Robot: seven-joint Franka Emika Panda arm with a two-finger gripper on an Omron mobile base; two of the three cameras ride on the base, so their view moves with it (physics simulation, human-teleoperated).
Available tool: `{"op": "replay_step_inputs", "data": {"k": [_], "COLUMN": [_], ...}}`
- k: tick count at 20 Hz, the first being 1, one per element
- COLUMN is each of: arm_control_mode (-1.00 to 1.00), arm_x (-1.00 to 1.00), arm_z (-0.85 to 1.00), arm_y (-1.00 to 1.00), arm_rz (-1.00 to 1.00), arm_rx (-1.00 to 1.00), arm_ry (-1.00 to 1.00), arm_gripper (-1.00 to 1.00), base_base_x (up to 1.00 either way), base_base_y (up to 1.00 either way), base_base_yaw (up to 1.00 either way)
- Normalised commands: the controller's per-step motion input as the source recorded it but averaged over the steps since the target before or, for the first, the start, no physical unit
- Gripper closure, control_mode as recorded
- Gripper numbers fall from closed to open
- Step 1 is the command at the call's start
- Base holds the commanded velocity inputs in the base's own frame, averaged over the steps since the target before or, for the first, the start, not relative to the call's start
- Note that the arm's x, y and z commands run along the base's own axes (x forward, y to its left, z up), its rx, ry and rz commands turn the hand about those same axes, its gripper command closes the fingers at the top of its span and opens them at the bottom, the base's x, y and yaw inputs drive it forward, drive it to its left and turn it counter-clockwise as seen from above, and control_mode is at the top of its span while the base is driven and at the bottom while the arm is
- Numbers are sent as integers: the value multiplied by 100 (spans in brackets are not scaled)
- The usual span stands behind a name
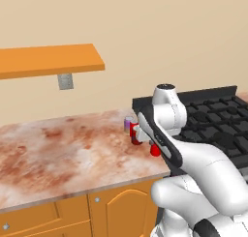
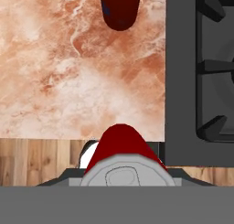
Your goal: Four empty soda cans are scattered around the kitchen. Gather all the cans and cluster them next to the stove for recycling.
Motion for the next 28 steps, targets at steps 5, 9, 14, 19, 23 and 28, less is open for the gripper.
{"op": "replay_step_inputs", "data": {"k": [5,9,14,19,23,28], "arm_control_mode": [-100,-100,-100,-100,-100,-100], "arm_x": [31,37,25,19,24,22], "arm_z": [-12,-11,-8,-8,-13,-9], "arm_y": [3,12,5,0,0,0], "arm_rz": [3,1,2,4,4,3], "arm_rx": [0,0,0,0,0,0], "arm_ry": [0,0,0,0,0,0], "arm_gripper": [100,100,100,100,100,100], "base_base_x": [0,0,0,0,0,0], "base_base_y": [0,0,0,0,0,0], "base_base_yaw": [0,0,0,0,0,0]}}
